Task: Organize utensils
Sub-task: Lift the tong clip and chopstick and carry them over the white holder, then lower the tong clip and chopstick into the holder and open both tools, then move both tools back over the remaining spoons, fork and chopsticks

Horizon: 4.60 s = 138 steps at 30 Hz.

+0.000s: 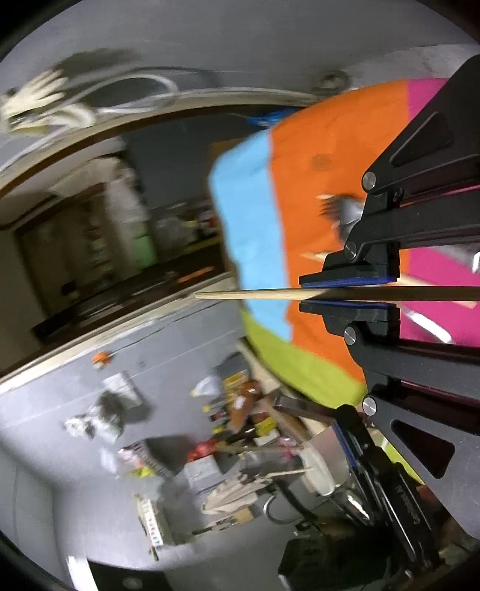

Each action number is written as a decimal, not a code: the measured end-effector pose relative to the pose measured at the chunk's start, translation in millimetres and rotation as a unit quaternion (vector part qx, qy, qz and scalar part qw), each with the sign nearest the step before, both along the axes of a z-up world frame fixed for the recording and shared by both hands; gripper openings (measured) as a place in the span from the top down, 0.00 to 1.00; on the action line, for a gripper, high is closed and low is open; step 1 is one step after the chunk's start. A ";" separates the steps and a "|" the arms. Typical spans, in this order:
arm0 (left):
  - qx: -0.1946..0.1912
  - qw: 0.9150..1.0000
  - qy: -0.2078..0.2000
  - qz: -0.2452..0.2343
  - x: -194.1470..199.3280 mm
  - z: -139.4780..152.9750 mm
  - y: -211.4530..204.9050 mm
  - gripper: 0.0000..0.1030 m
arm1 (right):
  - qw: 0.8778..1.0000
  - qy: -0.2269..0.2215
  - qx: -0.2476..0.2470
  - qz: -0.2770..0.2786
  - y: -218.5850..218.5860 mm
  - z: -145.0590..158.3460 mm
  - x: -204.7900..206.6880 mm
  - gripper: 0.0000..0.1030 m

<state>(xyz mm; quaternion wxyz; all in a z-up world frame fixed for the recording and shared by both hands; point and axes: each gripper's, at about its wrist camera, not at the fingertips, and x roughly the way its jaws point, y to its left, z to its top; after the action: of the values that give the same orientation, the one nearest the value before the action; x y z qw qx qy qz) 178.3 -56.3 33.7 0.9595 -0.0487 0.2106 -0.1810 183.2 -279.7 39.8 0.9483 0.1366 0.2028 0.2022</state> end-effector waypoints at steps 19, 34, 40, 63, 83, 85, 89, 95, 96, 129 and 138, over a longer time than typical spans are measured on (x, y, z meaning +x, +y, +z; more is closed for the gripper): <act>-0.075 0.984 -0.105 0.122 3.4 82.8 132.5 0.85 | 0.969 -0.224 0.084 0.057 138.3 83.6 14.1 0.95; -0.143 0.964 -0.125 0.186 23.7 55.8 238.2 0.85 | 0.966 -0.240 0.095 0.007 197.7 66.9 33.8 0.95; -0.160 0.957 -0.136 0.202 20.5 39.4 248.0 0.85 | 0.967 -0.239 0.087 -0.026 205.4 56.6 34.2 0.95; -0.118 0.971 -0.081 0.192 11.8 2.2 221.1 0.85 | 0.980 -0.199 0.004 -0.006 210.0 23.0 31.7 0.94; -0.112 0.977 -0.075 0.168 -18.1 27.8 206.1 0.48 | 0.978 -0.201 -0.030 0.039 191.9 32.2 7.1 0.68; -0.115 0.976 -0.081 0.165 -21.7 33.4 203.1 0.43 | 0.975 -0.216 -0.020 0.040 183.5 38.0 1.0 0.54; -0.113 0.976 -0.098 0.160 -27.9 45.4 194.7 0.29 | 0.973 -0.229 -0.010 0.030 165.6 48.5 -6.8 0.40; -0.093 0.980 -0.111 0.139 -34.4 58.5 173.4 0.13 | 0.973 -0.230 -0.009 0.017 130.2 60.3 -14.5 0.13; -0.089 0.980 -0.111 0.136 -34.4 59.7 169.7 0.13 | 0.974 -0.227 -0.012 0.016 124.9 61.1 -15.2 0.10; 0.044 0.999 -0.007 -0.003 -5.8 -10.8 -6.4 0.10 | 0.978 -0.136 -0.141 -0.073 -12.3 24.0 -29.4 0.00; 0.112 0.991 0.072 -0.015 24.9 -39.8 -30.6 0.10 | 0.979 -0.046 -0.181 -0.086 -22.8 -4.0 -1.7 0.00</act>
<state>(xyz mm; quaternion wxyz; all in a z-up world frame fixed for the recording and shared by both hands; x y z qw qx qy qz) 203.3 -86.9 -6.1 0.9384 0.0493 0.2987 -0.1665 181.5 -302.4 35.8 0.9796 -0.0303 0.1793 0.0859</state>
